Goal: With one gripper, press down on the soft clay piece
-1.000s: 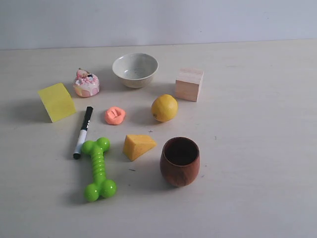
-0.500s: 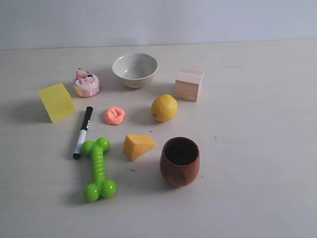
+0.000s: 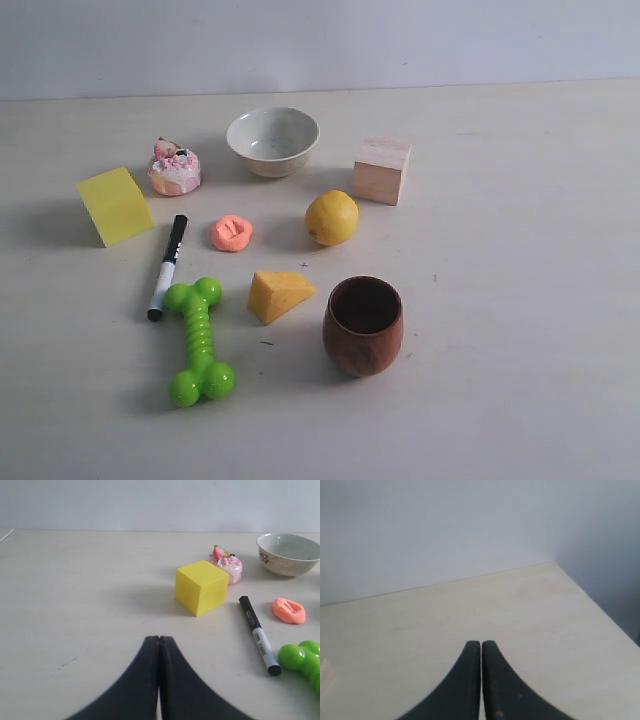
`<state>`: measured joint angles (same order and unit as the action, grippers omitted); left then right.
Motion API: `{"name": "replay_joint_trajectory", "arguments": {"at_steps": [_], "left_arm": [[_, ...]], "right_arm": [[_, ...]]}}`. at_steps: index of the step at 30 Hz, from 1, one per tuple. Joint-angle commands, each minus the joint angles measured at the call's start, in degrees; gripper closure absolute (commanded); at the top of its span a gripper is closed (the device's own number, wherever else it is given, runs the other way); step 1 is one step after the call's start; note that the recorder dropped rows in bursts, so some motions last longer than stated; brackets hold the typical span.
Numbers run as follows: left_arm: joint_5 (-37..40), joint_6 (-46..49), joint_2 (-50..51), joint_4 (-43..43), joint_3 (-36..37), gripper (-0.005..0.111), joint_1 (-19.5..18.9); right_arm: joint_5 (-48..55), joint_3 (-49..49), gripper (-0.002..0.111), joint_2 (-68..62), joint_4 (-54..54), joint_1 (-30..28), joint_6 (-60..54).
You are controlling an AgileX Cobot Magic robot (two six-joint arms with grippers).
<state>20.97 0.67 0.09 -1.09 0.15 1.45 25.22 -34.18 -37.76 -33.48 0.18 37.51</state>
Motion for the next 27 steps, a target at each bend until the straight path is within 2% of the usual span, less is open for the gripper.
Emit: {"name": "replay_joint_trajectory", "arguments": {"at_steps": [1, 8, 21, 25, 27], "left_arm": [[-0.64, 0.01, -0.09, -0.19, -0.15, 0.107, 0.31], [-0.64, 0.01, -0.09, -0.19, -0.15, 0.107, 0.31], [-0.64, 0.01, -0.09, -0.19, -0.15, 0.107, 0.31], [-0.64, 0.01, -0.09, -0.19, -0.15, 0.107, 0.31], [-0.64, 0.01, -0.09, -0.19, -0.15, 0.107, 0.31]], "right_arm": [[-5.06, 5.89, 0.106, 8.58, -0.03, -5.74, 0.0], [-6.02, 11.99, 0.106, 17.93, 0.18, -7.46, 0.0], [-7.04, 14.22, 0.106, 19.06, 3.11, -7.46, -0.69], [-12.19, 17.42, 0.106, 20.97, 13.65, -7.46, -12.67], [-14.36, 20.11, 0.106, 22.73, 22.62, -7.46, -24.66]]}}
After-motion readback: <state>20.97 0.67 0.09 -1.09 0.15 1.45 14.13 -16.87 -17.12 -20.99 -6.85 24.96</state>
